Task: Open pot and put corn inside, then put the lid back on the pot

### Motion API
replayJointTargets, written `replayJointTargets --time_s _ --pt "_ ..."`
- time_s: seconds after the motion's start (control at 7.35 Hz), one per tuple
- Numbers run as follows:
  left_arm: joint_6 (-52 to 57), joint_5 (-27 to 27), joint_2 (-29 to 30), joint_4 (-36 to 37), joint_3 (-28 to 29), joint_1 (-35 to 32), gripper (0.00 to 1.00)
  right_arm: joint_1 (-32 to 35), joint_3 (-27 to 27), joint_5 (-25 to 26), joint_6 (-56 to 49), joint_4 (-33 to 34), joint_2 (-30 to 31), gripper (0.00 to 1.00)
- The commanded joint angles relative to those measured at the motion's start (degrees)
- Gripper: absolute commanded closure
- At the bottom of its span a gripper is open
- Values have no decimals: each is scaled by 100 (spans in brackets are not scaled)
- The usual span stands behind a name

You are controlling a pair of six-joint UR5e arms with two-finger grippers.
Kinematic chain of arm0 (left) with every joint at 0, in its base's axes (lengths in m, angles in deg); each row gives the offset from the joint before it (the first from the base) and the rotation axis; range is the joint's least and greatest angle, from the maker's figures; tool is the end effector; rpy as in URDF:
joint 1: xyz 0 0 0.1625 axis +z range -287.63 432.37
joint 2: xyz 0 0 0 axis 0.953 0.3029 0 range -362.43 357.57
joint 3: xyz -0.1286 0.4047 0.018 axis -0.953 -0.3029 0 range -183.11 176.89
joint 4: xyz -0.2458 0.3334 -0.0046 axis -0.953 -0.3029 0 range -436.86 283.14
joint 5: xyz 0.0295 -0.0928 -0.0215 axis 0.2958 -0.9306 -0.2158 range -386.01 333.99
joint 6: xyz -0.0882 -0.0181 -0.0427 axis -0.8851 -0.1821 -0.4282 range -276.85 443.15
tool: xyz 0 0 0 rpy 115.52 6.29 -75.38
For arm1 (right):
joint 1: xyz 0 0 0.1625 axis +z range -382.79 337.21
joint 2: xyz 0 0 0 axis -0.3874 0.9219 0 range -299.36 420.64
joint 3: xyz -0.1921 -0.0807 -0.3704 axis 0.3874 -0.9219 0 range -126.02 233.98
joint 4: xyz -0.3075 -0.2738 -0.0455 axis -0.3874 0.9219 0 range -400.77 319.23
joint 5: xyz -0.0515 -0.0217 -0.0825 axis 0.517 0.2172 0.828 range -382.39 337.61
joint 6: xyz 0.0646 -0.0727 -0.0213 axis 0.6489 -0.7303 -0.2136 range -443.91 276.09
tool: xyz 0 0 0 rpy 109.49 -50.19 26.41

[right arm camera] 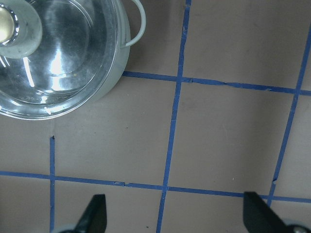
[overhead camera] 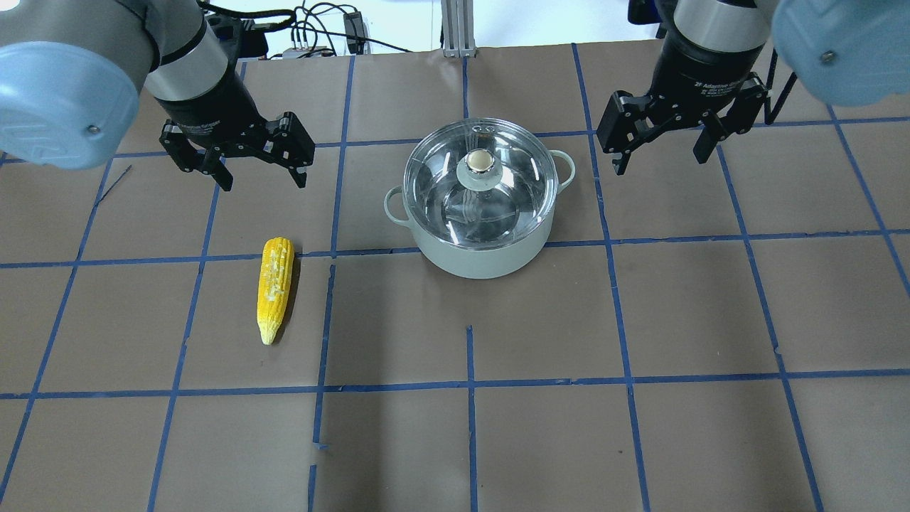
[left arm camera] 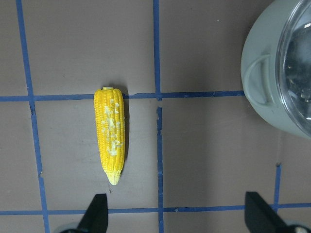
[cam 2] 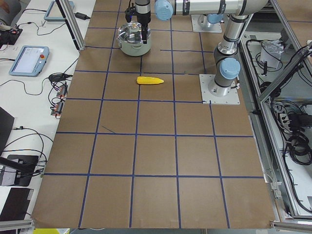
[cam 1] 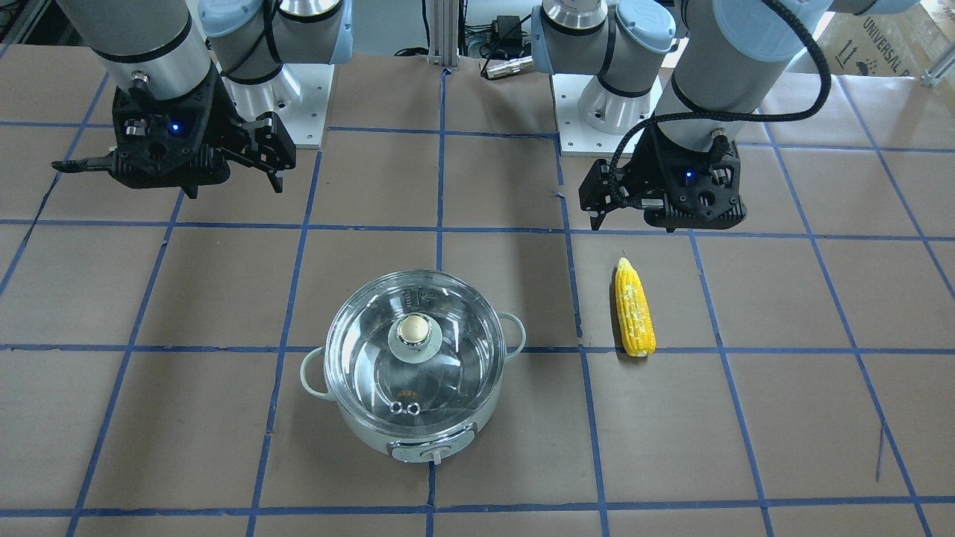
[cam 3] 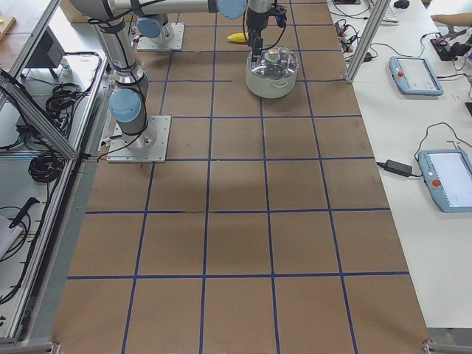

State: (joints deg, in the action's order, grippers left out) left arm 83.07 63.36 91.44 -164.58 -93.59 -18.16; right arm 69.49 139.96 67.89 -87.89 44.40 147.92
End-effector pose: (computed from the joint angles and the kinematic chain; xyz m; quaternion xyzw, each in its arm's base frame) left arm -0.1390 -0.5145 0.4536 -0.0038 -0.9998 -0.0181 0.0054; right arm 0.1529 -0.4999 0.4904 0.0548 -0.9980 -0.0309 0.0019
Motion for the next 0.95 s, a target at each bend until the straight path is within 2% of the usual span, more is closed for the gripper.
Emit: replayJointTargets --time_s 0.0,0.27,0.54,0.82 --pt "0 1 43 0 13 0 0 -35 -20 95 568 35 16 1" --pt "105 27 -9 -9 -31 78 0 -9 -73 52 600 114 -10 1" --pt "733 28 113 0 -136 315 0 0 -107 -18 653 446 -36 1" --pt "1001 -8 228 368 -425 737 0 79 -213 -44 688 615 -237 1"
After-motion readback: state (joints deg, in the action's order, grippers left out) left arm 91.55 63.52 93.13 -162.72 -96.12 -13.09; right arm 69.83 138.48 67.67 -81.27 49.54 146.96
